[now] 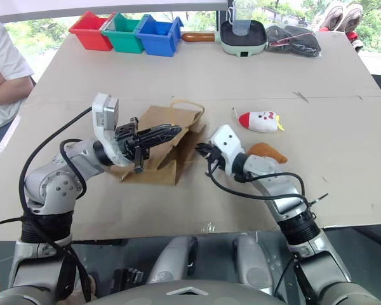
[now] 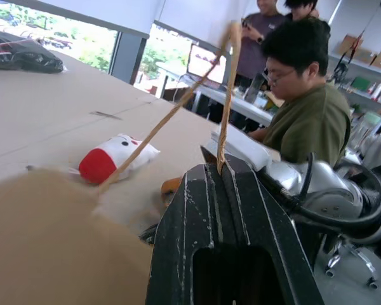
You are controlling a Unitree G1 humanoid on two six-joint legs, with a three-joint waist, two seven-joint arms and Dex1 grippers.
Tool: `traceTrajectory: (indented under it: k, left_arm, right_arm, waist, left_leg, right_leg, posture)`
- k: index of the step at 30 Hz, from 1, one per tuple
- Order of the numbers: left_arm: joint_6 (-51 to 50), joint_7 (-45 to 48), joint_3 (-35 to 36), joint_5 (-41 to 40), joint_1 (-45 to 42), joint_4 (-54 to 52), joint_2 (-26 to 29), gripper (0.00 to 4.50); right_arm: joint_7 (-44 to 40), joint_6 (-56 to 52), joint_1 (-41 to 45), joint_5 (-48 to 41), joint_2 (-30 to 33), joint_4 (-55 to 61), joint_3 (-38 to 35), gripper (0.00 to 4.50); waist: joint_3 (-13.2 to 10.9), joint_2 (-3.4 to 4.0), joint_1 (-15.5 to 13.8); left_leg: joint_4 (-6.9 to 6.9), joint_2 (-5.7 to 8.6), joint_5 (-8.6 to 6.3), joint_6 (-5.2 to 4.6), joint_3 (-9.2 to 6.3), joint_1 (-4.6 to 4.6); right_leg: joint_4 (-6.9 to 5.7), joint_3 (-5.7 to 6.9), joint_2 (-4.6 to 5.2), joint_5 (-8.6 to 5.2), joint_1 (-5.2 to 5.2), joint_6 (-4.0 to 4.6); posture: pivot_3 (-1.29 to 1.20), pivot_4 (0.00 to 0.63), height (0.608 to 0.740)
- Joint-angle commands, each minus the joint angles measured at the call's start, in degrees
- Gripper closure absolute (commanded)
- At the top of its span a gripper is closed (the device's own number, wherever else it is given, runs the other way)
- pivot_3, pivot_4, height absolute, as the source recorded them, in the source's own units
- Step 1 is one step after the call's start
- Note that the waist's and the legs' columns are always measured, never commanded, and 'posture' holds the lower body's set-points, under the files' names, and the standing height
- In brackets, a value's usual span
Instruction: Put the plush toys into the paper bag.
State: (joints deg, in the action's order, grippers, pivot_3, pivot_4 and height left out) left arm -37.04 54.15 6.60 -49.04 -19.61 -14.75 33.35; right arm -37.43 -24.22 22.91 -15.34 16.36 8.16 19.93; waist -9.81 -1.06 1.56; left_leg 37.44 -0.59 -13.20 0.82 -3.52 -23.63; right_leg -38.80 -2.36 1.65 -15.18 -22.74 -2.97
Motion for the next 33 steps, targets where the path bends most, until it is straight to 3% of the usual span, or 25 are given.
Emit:
traceTrajectory:
  k: [1, 6, 10, 12, 16, 22, 27, 33]
  left_arm:
    - [2.6, -1.6, 1.3, 2.0, 0.7, -2.3, 0.0, 4.50]
    - [5.9, -1.4, 1.3, 4.5, 4.7, -3.9, -0.1, 4.50]
    - [7.7, -0.6, 0.5, 5.9, 5.7, -3.8, -0.4, 4.50]
    - [8.2, -0.2, 0.1, 6.0, 4.9, -2.9, -0.9, 4.50]
    - [8.6, 1.1, -0.6, 6.4, 3.6, -1.4, -1.4, 4.50]
    - [8.4, 0.6, -1.5, 6.1, 1.4, -1.4, -3.2, 4.50]
    - [9.5, 0.4, -3.1, 7.9, 0.3, -1.0, -4.6, 4.50]
    - [9.7, -2.8, -0.6, 7.6, -3.0, -0.8, -6.0, 4.50]
  right_arm:
    - [-3.4, -2.5, -2.6, -0.7, 5.4, 5.2, -1.8, 4.40]
    - [-8.8, -8.0, -17.2, -7.4, 19.3, 20.9, -9.5, 4.40]
    - [-9.8, -12.2, -23.5, -16.8, 23.4, 30.1, -18.8, 4.40]
    - [-5.7, -13.2, -19.3, -17.7, 20.7, 30.4, -19.7, 4.40]
    - [0.3, -13.7, -7.6, -11.5, 12.8, 23.0, -11.4, 4.40]
    - [-1.8, -3.7, 2.7, -2.3, 0.9, 1.3, 1.3, 4.40]
    - [-4.7, 6.9, 7.3, 0.1, -9.3, -16.7, 2.8, 4.40]
    - [0.5, 14.4, 10.3, 5.6, -18.0, -33.0, 2.2, 4.40]
  waist:
    - [0.0, 0.00, -0.6]
    - [0.0, 0.00, -1.0]
    - [0.0, 0.00, -0.5]
    - [0.0, -0.03, -0.2]
    - [0.0, -0.03, 0.1]
    - [0.0, -0.07, 0.3]
    - [0.0, -0.07, 0.4]
    - [0.0, -0.07, 0.6]
  left_leg:
    - [0.00, 0.01, 0.00, 0.00, 0.01, -0.01]
    - [0.01, 0.13, -0.01, -0.01, 0.04, -0.08]
    - [-0.02, 0.06, -0.01, -0.01, 0.08, 0.05]
    - [-0.02, -0.01, 0.00, -0.01, 0.10, 0.14]
    - [0.00, -0.08, 0.01, 0.01, 0.10, 0.27]
    - [-0.01, -0.02, 0.01, 0.01, 0.12, -0.02]
    - [-0.04, 0.00, 0.01, 0.01, 0.08, -0.06]
    - [-0.03, 0.02, 0.01, 0.02, 0.01, 0.00]
  right_leg:
    - [0.02, 0.00, 0.01, 0.00, 0.00, 0.00]
    - [0.16, 0.00, 0.17, -0.03, 0.02, -0.04]
    - [0.04, -0.08, 0.10, -0.03, 0.03, -0.04]
    - [0.00, -0.12, -0.03, -0.03, 0.08, -0.04]
    - [-0.05, -0.24, -0.23, -0.03, 0.10, -0.03]
    - [0.08, -0.19, -0.10, -0.02, -0.06, -0.02]
    - [0.08, -0.14, -0.07, -0.01, -0.10, -0.02]
    - [-0.02, -0.11, -0.08, -0.01, -0.08, -0.02]
  posture:
    - [0.00, 0.150, 0.740]
    - [0.00, 0.150, 0.740]
    - [0.00, 0.150, 0.740]
    - [0.00, 0.150, 0.740]
    - [0.00, 0.150, 0.740]
    - [0.00, 0.150, 0.740]
    - [0.00, 0.150, 0.740]
    - [0.00, 0.150, 0.740]
